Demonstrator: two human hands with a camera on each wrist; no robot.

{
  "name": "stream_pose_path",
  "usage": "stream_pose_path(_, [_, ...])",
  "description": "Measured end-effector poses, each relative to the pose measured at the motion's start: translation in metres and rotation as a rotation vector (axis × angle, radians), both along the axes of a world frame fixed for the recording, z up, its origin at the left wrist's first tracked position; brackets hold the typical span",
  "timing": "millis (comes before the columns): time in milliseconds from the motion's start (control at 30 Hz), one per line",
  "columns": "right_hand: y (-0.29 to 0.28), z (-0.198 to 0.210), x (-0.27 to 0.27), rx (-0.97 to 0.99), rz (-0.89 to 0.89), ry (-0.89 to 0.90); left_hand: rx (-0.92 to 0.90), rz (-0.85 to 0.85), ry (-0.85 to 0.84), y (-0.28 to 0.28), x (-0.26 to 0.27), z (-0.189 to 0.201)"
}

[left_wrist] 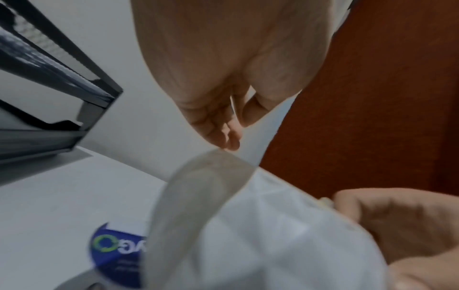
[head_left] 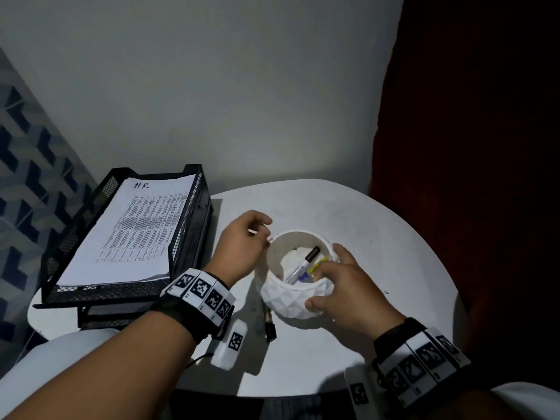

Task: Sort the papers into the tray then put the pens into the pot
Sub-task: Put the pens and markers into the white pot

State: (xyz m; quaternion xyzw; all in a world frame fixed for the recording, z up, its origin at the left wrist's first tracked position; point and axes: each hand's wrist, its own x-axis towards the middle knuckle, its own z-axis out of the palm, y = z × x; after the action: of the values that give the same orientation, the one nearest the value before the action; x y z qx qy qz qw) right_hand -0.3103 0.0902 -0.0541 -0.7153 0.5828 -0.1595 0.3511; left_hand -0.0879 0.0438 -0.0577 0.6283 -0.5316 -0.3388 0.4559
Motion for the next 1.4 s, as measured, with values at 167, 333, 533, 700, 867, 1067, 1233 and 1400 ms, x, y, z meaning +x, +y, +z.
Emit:
stream_pose_path(167, [-0.004, 0.002, -0.007, 0.014, -0.082, 0.001, 0.283, 0.067, -0.127, -0.004, 0.011, -0.052])
stream_pose_path(333, [-0.006, 0.005, -0.010, 0.012, -0.088, 0.012, 0.537, -0.114, -0.581, 0.004, -0.005, -0.101])
stream_pose_path(533, [-0.009, 0.006, -0.019, -0.010, -0.096, 0.037, 0.612, -0.058, -0.730, 0.009, -0.019, -0.128])
stream_pose_path(700, [-0.011, 0.008, -0.021, -0.017, -0.072, 0.010, 0.564, 0.040, -0.608, 0.008, -0.017, -0.114])
stream_pose_path(867, [-0.012, 0.009, -0.018, -0.015, -0.055, -0.010, 0.517, 0.216, -0.483, -0.009, 0.025, -0.086])
stream_pose_path(1067, [-0.008, 0.008, -0.013, 0.001, -0.044, -0.026, 0.643, 0.161, -0.738, 0.001, 0.076, -0.090])
stream_pose_path(1233, [-0.003, 0.008, -0.012, -0.013, -0.044, -0.008, 0.690, 0.110, -0.801, 0.025, 0.075, -0.111])
stream_pose_path(1400, [0.001, 0.005, -0.015, 0.003, -0.048, -0.036, 0.719, 0.114, -0.793, 0.036, 0.075, -0.121])
